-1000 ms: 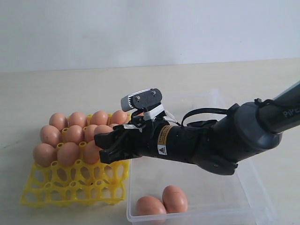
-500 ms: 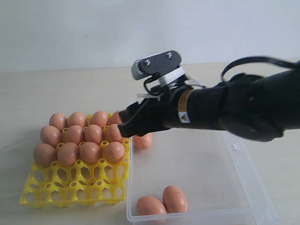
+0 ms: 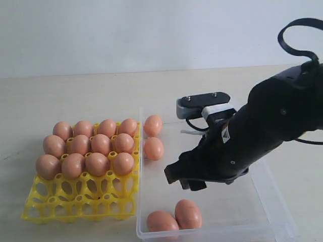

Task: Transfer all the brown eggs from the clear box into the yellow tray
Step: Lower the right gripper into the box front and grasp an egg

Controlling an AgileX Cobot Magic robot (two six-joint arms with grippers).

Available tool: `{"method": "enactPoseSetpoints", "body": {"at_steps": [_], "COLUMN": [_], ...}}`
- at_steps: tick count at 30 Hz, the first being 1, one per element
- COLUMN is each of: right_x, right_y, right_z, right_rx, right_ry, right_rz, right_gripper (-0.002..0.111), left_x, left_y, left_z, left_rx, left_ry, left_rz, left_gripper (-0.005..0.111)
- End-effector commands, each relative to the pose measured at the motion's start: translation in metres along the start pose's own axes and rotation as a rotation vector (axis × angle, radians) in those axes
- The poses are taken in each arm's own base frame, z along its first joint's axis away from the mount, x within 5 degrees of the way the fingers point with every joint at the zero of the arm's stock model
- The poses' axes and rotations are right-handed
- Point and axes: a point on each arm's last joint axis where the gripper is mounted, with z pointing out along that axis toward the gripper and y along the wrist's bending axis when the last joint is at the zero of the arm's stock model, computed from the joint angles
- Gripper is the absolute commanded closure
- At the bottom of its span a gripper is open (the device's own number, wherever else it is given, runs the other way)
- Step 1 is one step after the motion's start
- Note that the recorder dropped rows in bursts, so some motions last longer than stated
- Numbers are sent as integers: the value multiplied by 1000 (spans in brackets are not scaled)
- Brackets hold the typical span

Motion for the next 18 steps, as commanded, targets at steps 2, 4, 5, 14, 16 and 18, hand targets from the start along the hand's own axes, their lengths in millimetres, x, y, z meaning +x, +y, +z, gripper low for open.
{"method": "enactPoseSetpoints", "body": {"at_steps": [2,4,5,14,16,18], "right_x": [10,11,12,15,15,14], "right_y": [4,4,6,10,13,13], "right_z": [17,19,20,19,20,23], "right_rx": [-17,-19,-27,-61,-72,-76], "right_ry": [116,135,139,160,157,153], "right_rz": [-9,-21,-17,-11,-34,-27], "right_gripper": [50,50,50,50,50,50], "left_x": [-2,-2,-2,-2,-2,-2], "left_y": [0,0,0,0,0,0], "left_z": [-1,-1,-1,-1,-1,-1], "left_rx": [7,7,7,7,7,7], "left_ry": [-20,-20,-20,-20,-20,-20], "left_rz": [-7,-7,-7,-7,-7,-7], "left_gripper": [107,107,107,107,107,107]}}
